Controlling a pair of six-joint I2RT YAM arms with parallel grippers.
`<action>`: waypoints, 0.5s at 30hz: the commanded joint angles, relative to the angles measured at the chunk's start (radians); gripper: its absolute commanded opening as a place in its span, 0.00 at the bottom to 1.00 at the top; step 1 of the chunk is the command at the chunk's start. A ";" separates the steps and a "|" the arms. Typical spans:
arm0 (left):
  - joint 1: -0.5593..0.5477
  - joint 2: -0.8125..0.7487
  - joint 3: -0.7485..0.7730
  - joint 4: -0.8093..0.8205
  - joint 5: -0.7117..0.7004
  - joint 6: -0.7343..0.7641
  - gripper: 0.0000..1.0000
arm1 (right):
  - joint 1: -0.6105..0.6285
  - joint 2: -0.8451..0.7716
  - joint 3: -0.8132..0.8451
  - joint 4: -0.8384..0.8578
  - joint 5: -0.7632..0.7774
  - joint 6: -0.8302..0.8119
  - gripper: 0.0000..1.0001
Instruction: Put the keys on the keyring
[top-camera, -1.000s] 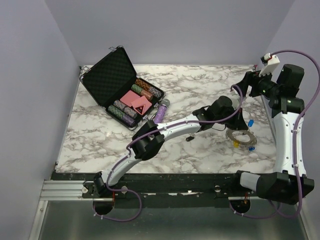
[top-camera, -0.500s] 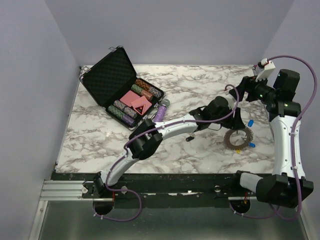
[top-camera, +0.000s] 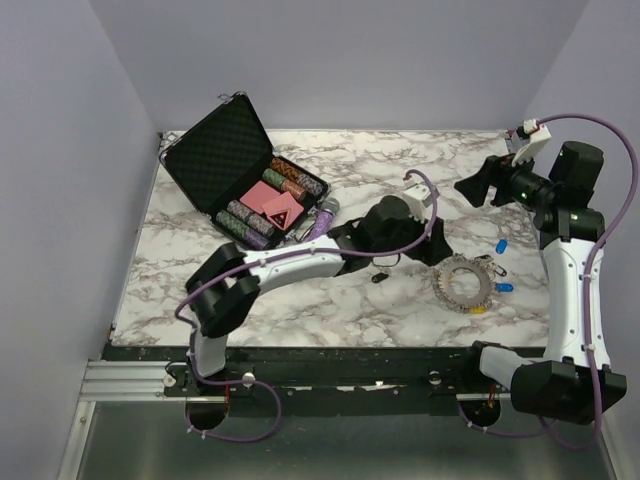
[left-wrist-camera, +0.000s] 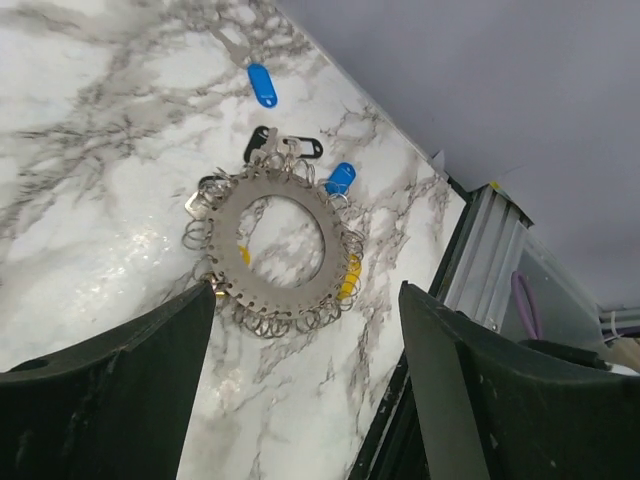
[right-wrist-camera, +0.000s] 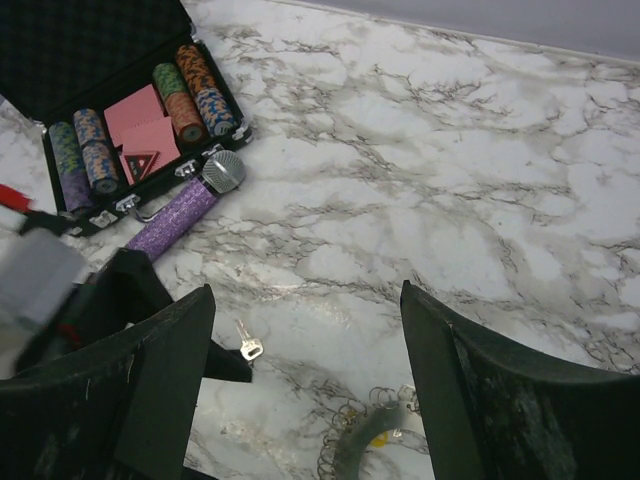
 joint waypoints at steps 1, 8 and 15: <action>0.005 -0.233 -0.174 0.106 -0.111 0.113 0.83 | -0.007 0.001 -0.006 -0.032 -0.020 -0.019 0.82; 0.024 -0.552 -0.477 0.050 -0.206 0.221 0.91 | -0.007 -0.013 -0.026 -0.053 -0.132 -0.070 0.82; 0.205 -0.920 -0.694 -0.110 -0.136 0.207 0.97 | -0.010 -0.033 -0.065 -0.064 -0.233 -0.102 0.82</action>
